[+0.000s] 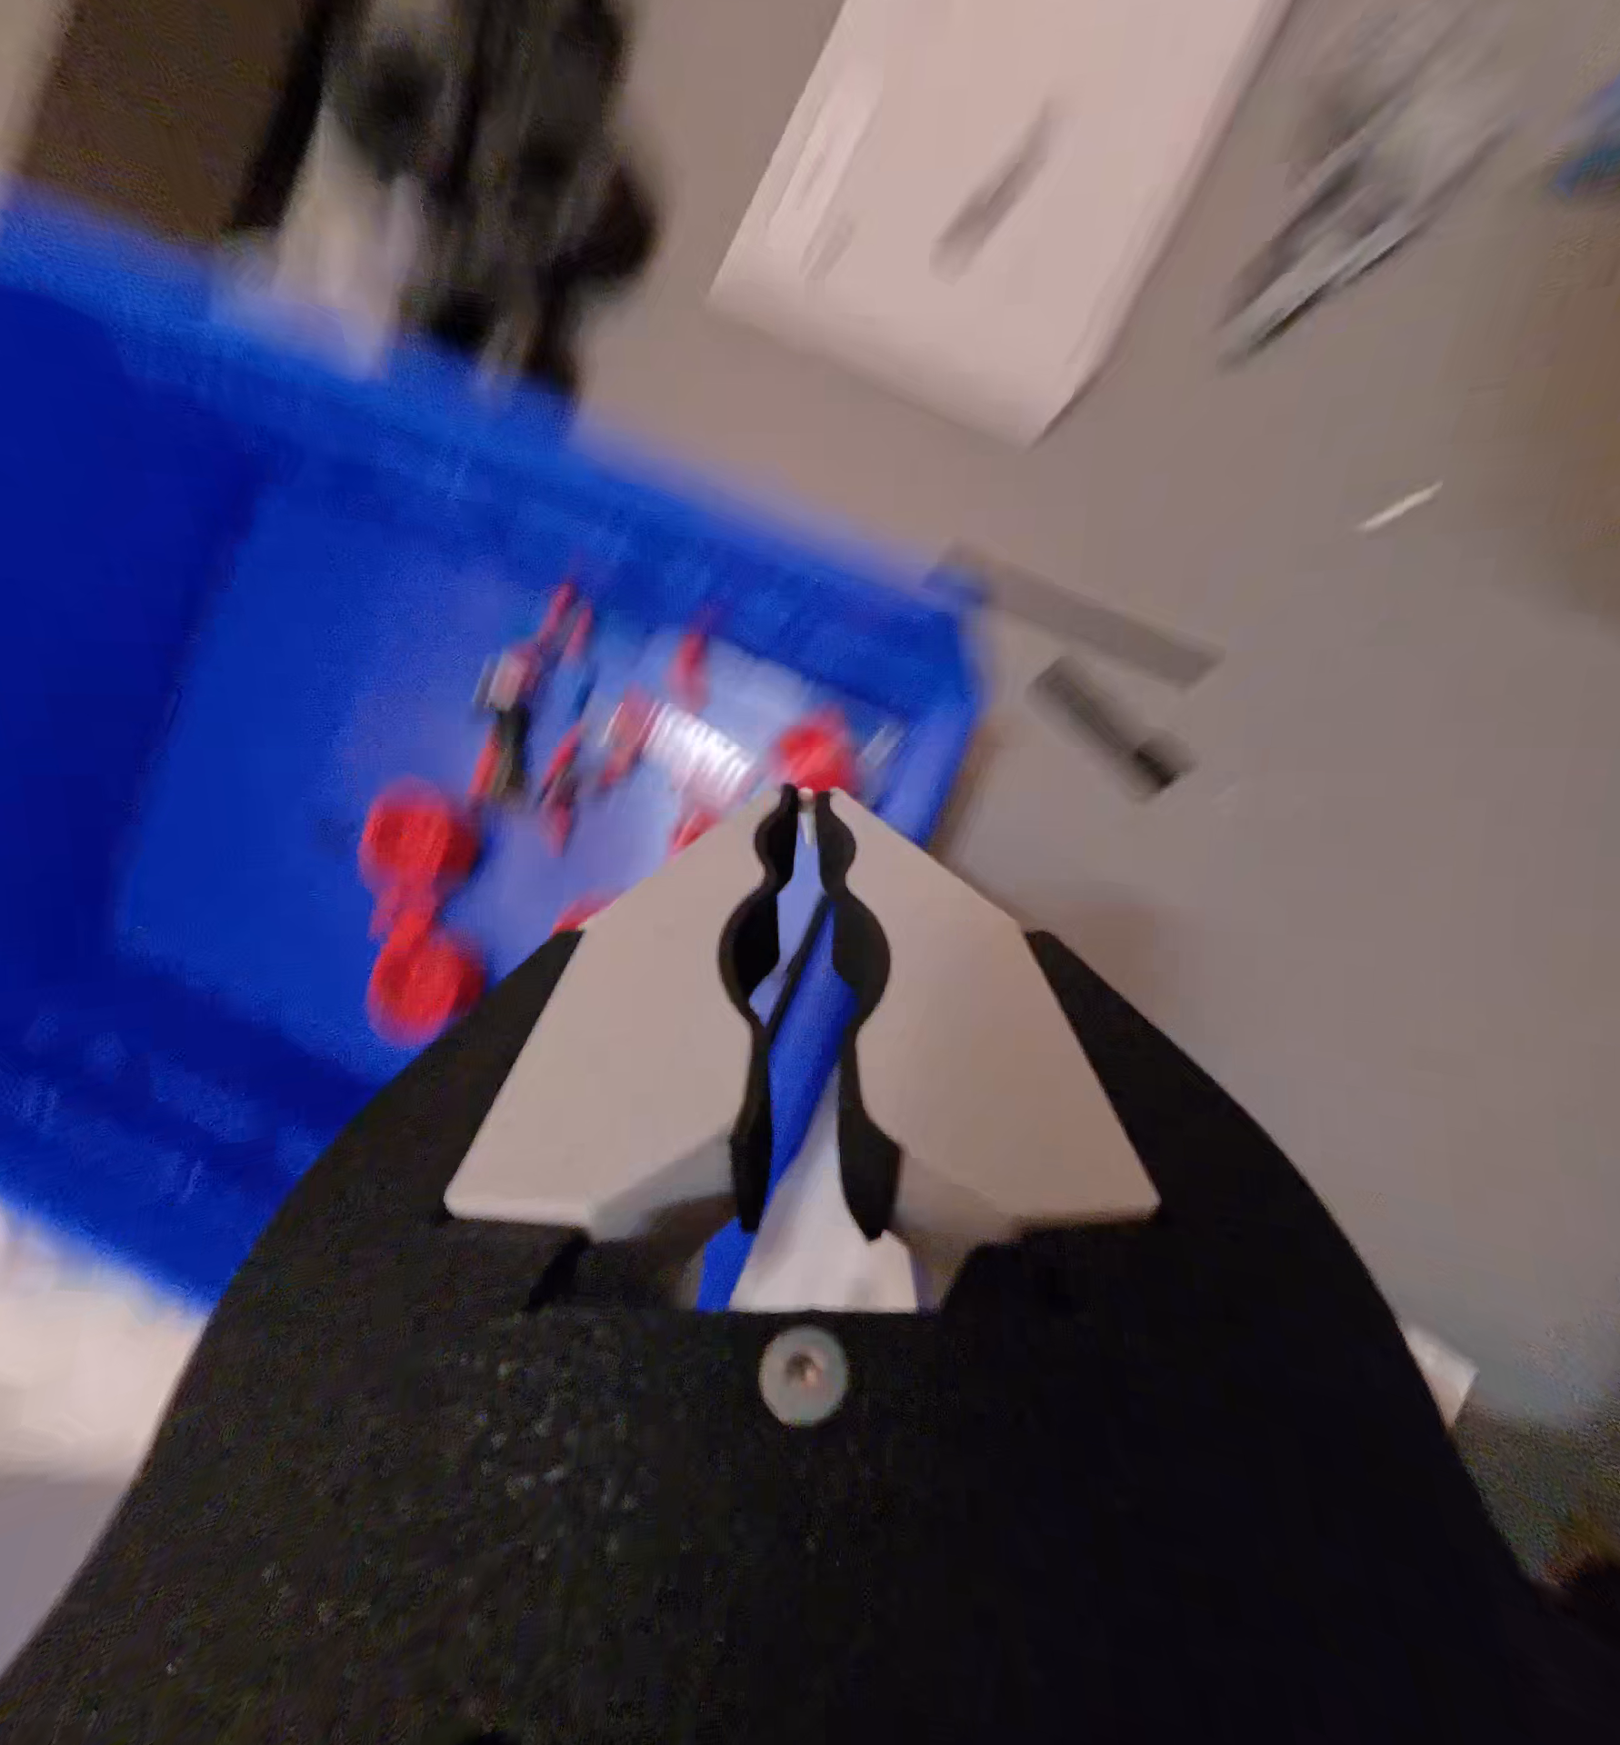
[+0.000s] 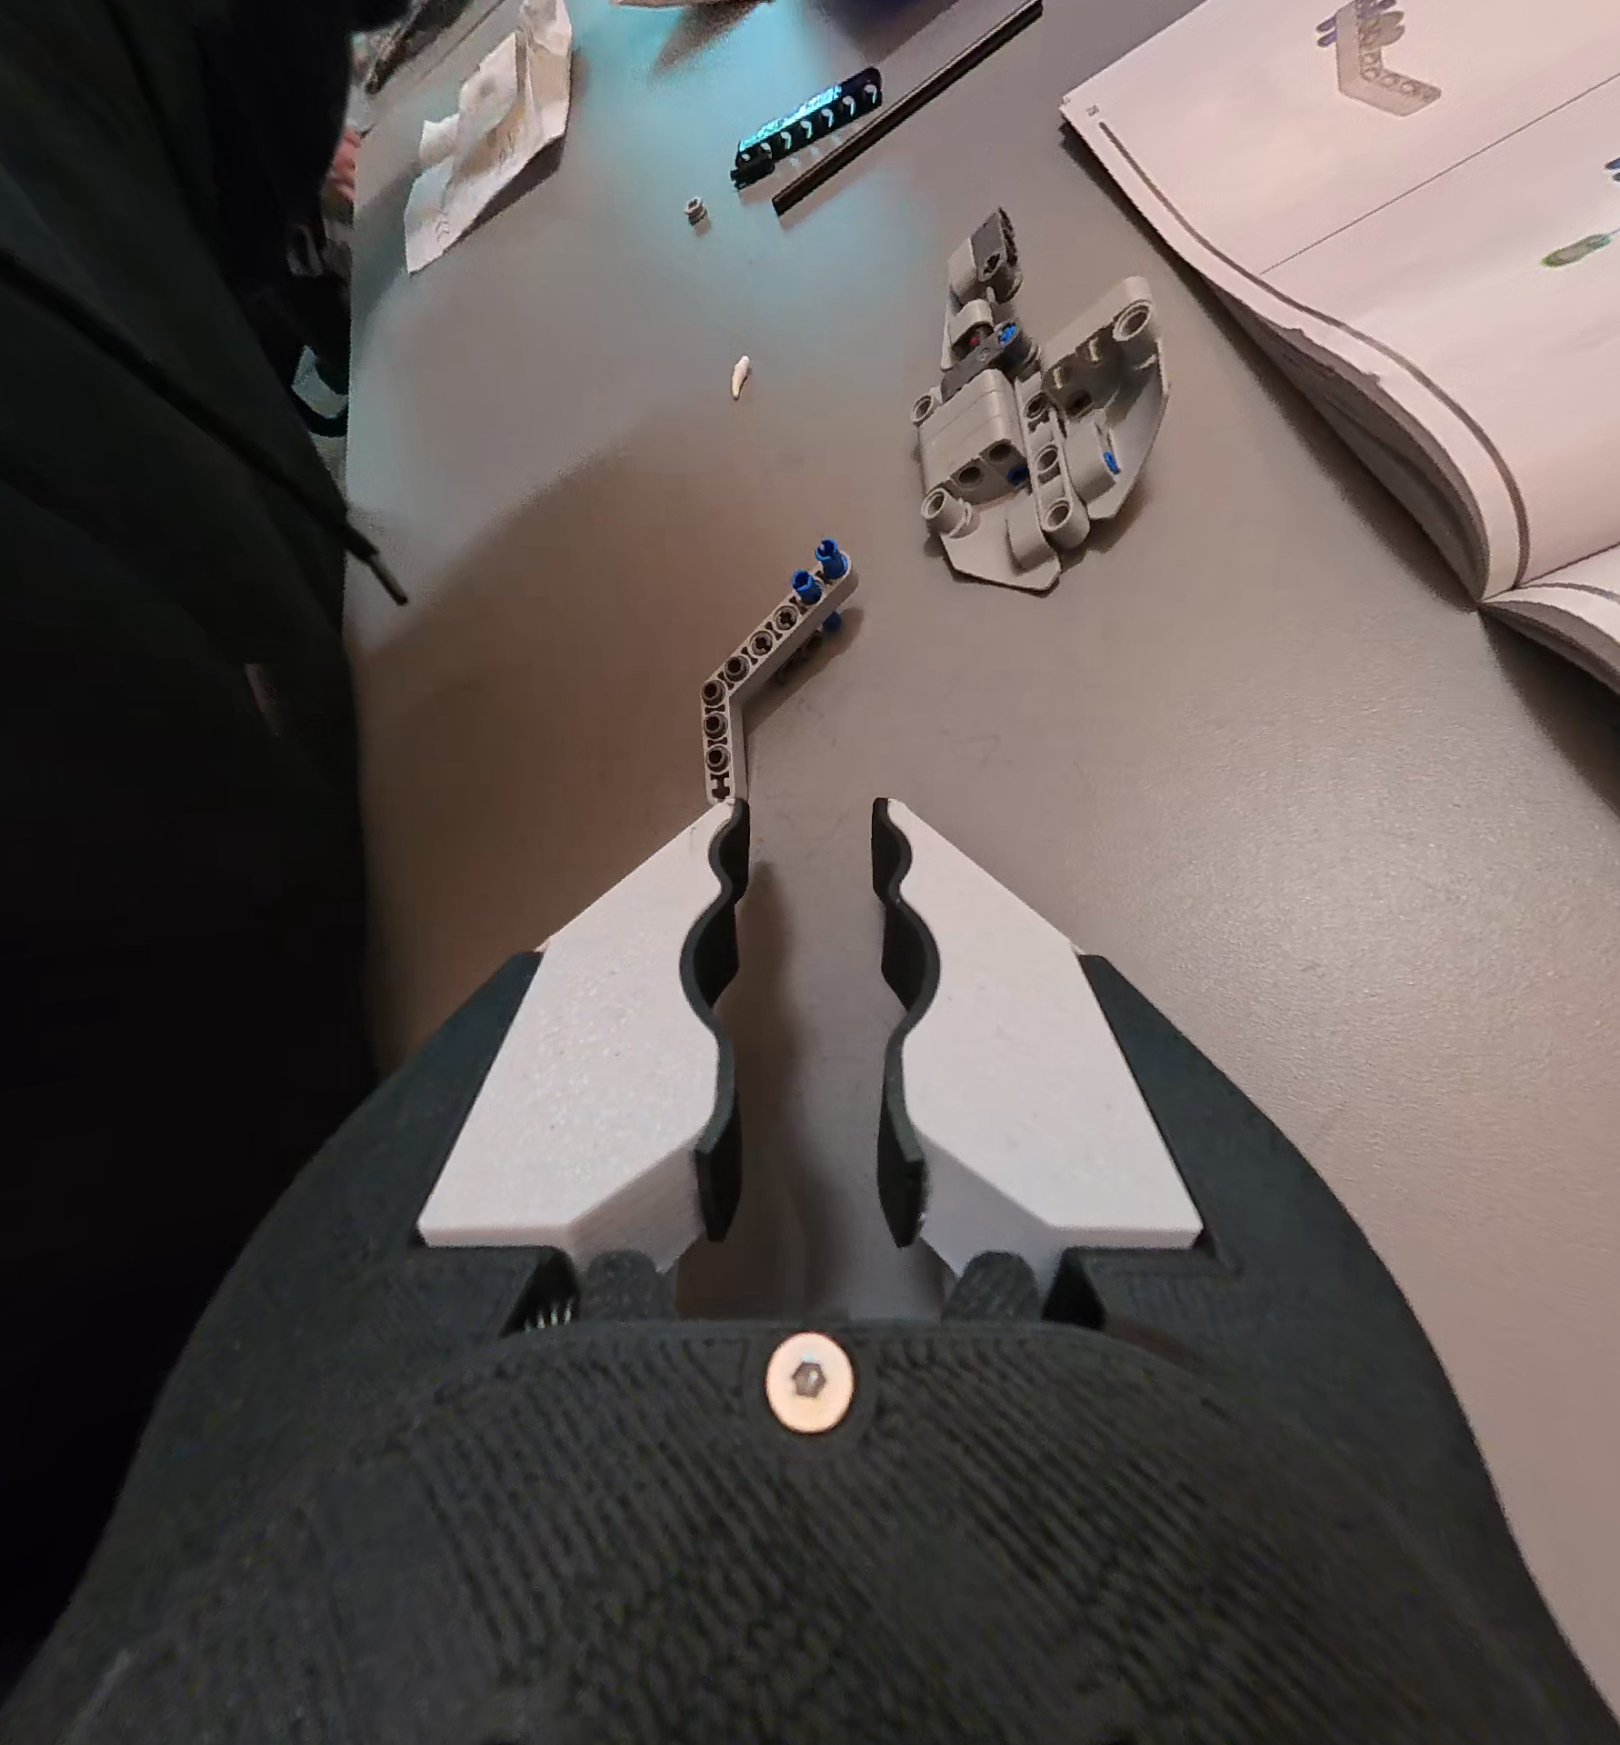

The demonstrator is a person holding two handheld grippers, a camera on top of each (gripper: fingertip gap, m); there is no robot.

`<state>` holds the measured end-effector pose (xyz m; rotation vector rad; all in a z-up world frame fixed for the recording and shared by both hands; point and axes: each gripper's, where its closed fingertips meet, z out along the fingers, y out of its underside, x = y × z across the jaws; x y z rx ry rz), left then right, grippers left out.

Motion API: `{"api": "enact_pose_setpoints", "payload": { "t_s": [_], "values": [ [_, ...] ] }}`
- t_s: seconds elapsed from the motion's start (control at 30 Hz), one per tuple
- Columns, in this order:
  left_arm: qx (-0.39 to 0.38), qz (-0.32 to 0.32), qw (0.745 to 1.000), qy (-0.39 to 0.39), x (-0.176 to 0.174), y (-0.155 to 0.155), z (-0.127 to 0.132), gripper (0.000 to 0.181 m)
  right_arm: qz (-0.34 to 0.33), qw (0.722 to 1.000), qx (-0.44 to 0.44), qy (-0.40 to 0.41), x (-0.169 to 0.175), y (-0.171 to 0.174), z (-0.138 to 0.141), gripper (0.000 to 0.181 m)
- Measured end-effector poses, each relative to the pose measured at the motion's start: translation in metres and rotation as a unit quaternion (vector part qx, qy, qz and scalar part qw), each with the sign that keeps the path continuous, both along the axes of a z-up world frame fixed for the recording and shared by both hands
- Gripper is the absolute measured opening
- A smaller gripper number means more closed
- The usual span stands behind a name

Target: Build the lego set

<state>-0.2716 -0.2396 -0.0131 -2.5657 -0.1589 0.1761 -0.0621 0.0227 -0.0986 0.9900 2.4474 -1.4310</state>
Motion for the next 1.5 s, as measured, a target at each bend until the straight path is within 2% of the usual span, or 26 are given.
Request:
{"api": "enact_pose_setpoints", "payload": {
  "t_s": [0.03,0.07,0.17,0.23,0.3,0.43,0.57,0.67,0.73,0.8,0.9,0.97,1.07,1.2,1.3,1.4,1.5],
  "values": [
    [0.045,-0.043,0.998,0.01,0.027,0.029,0.01,0.0,-0.001,1.0,0.001,0.0,0.0,0.0,0.0,0.024],
    [0.067,-0.079,0.994,0.015,0.053,0.055,0.007,0.001,0.0,1.0,0.0,0.0,0.0,0.0,0.0,0.023],
    [0.046,-0.153,0.987,0.01,0.115,0.106,-0.046,0.0,0.0,1.0,0.0,-0.002,0.0,0.0,-0.001,0.022],
    [0.033,-0.169,0.985,0.032,0.128,0.122,-0.073,0.0,0.0,1.0,0.002,0.0,0.0,0.0,-0.001,0.022],
    [0.034,-0.178,0.983,0.014,0.14,0.129,-0.087,0.001,0.002,1.0,0.006,0.005,0.001,-0.001,-0.001,0.023],
    [0.005,-0.163,0.987,0.007,0.141,0.127,-0.103,0.002,0.004,1.0,0.012,0.011,0.001,-0.001,-0.002,0.023],
    [0.041,-0.138,0.99,0.009,0.137,0.127,-0.083,0.004,0.004,1.0,0.005,0.003,0.001,-0.001,-0.001,0.023],
    [0.063,-0.094,0.992,0.055,0.104,0.102,-0.041,0.006,0.004,1.0,0.008,0.007,0.001,-0.001,-0.001,0.022],
    [0.055,-0.026,0.993,0.105,0.059,0.065,-0.007,0.003,0.005,1.0,0.012,0.01,0.001,-0.002,-0.002,0.022],
    [0.006,0.014,0.995,0.098,0.022,0.019,0.003,0.001,0.005,1.0,0.01,0.008,0.001,-0.002,-0.001,0.022],
    [-0.156,-0.009,0.987,0.024,-0.009,-0.046,-0.026,0.004,0.004,1.0,-0.001,-0.004,0.001,-0.001,0.0,0.021],
    [-0.23,-0.068,0.971,0.004,-0.024,-0.068,-0.045,0.007,0.006,1.0,-0.007,-0.012,0.001,-0.001,0.0,0.02],
    [-0.287,-0.109,0.949,-0.065,-0.028,-0.08,-0.065,0.007,0.005,1.0,-0.009,-0.015,0.001,-0.001,0.0,0.019],
    [-0.352,-0.16,0.918,-0.09,-0.028,-0.088,-0.084,0.016,0.003,1.0,-0.011,-0.018,0.0,-0.001,0.0,0.018],
    [-0.367,-0.184,0.907,-0.091,-0.027,-0.085,-0.095,0.014,0.003,1.0,-0.018,-0.026,0.0,-0.001,0.001,0.018],
    [-0.382,-0.181,0.901,-0.094,-0.026,-0.087,-0.101,0.009,0.002,0.999,-0.023,-0.032,0.0,0.0,0.001,0.017],
    [-0.38,-0.179,0.904,-0.082,-0.027,-0.087,-0.101,0.007,0.002,0.999,-0.025,-0.034,0.0,0.0,0.001,0.017]
  ]
}}
